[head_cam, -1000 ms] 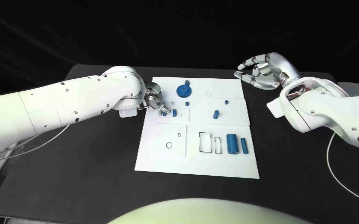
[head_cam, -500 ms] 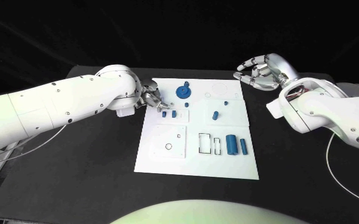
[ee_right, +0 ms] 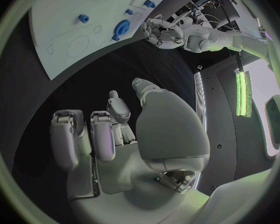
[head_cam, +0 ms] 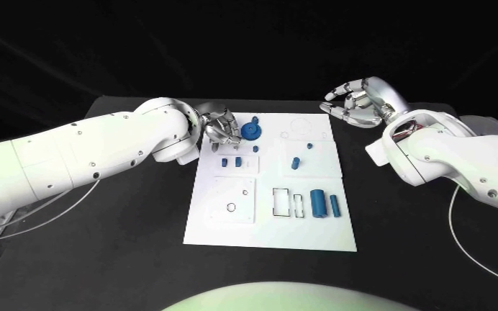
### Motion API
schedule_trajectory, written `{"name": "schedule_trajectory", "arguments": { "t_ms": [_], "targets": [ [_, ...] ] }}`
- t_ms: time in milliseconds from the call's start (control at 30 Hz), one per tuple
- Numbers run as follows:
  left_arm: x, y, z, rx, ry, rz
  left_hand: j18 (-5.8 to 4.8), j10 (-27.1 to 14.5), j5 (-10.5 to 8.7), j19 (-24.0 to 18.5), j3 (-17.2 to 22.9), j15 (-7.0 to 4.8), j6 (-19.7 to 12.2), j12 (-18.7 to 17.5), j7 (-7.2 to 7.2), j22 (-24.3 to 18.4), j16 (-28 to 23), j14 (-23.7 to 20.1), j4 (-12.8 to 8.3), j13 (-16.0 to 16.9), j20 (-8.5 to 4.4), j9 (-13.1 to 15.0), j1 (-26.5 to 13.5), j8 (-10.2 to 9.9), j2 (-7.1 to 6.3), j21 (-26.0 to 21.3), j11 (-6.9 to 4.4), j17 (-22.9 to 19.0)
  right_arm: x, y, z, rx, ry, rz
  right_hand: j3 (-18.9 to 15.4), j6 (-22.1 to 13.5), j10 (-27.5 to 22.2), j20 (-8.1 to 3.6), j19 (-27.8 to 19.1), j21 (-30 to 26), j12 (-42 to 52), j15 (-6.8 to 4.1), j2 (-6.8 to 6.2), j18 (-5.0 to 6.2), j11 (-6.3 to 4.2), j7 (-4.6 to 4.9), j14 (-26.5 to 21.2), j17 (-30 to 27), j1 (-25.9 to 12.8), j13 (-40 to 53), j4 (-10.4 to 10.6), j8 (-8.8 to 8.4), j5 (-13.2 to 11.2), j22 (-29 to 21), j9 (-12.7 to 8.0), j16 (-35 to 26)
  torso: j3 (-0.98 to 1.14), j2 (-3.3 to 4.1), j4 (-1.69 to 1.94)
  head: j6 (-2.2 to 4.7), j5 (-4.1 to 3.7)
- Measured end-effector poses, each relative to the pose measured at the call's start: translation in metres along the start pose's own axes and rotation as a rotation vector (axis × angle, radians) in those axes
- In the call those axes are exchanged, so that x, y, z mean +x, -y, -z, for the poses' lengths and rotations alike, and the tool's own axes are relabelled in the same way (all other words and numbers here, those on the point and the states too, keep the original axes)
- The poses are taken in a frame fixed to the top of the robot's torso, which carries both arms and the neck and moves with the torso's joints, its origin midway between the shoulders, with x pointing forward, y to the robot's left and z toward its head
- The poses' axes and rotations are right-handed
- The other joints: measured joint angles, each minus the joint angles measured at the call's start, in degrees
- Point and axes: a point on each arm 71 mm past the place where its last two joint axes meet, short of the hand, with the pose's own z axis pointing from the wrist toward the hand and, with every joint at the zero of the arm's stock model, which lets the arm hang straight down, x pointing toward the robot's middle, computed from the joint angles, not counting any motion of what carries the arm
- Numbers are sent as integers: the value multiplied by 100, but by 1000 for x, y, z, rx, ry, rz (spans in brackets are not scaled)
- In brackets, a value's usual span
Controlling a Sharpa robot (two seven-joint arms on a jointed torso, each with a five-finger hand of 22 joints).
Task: Assemble the parts on the task board
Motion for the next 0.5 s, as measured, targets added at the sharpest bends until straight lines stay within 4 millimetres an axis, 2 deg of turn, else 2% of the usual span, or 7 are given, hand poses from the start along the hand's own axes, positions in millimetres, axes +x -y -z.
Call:
{"name": "schedule_trajectory", "arguments": {
  "t_ms": [33, 67, 133, 233, 433, 500],
  "targets": [
    [3, 2, -1, 35, 18, -2, 0, -122, 0, -50, 92, 32, -25, -148, 25, -77, -257, -285, -92, -137, 49, -73, 282, -56, -36, -115, 21, -343, 0, 0, 0, 0, 0, 0, 0, 0, 0, 0, 0, -19, -32, 0, 0, 0, 0, 0, 0, 0, 0, -26, 0, 0, 0, 0, 0, 0, -1, 0, 1, 10, -10],
    [5, 3, -2, 61, 31, -8, 0, -182, 0, -96, 139, 48, -25, -239, 25, -113, -368, -427, -138, -233, 56, -129, 411, -96, -59, -179, 40, -500, 0, 0, 0, 0, 0, 0, 0, 0, -29, 0, 0, -23, -66, 0, 0, 0, -1, 0, 0, 0, 0, -60, 0, 0, 0, 0, 0, -18, -1, 0, 0, 19, -17],
    [9, 7, -4, 117, 61, -32, 0, -210, 0, -104, 229, 57, -25, -434, 26, -146, -402, -549, -229, -445, 64, -255, 623, -201, -111, -237, 49, -636, 0, 0, 0, 0, 0, 0, 0, 0, -70, 0, 0, -60, -123, 0, 0, 0, -8, 0, 0, 0, 0, -113, 0, 0, 0, 0, 0, -34, -1, 2, -3, 35, -34],
    [13, 14, -6, 199, 99, -91, -1, -281, 0, -104, 296, 77, 35, -700, 36, -149, -394, -588, -295, -714, 64, -411, 717, -322, -192, -238, 80, -733, 0, 1, 0, 0, 1, 0, 0, 0, -107, 0, 0, -60, -156, 0, 0, 0, -3, 0, 0, -1, 0, -154, 0, 0, 0, -1, 0, -34, -1, 4, -6, 46, -43],
    [20, 23, -11, 310, 138, -243, -1, -196, 0, -6, 390, 82, 258, -1124, -5, 3, 197, -223, -356, -1186, 75, -701, 786, -603, -215, -19, 79, -410, 0, 1, 0, -1, 0, -1, 0, 0, -114, 0, 0, -83, -211, 0, 0, 0, -10, 0, 0, -1, 0, -200, 0, 0, 22, -1, 0, -34, 2, 12, -7, 69, -49],
    [22, 25, -12, 330, 140, -286, -2, -175, -36, 121, 390, 84, 289, -1230, -35, 213, 370, -86, -356, -1294, 76, -764, 786, -670, -215, 172, 101, -279, 1, 1, 0, -1, -1, -1, 0, 0, -114, 0, 0, -83, -211, 0, 0, 0, -10, 0, 0, -1, 0, -200, 0, 0, 22, -1, 0, -34, 3, 15, -8, 71, -51]
  ]
}}
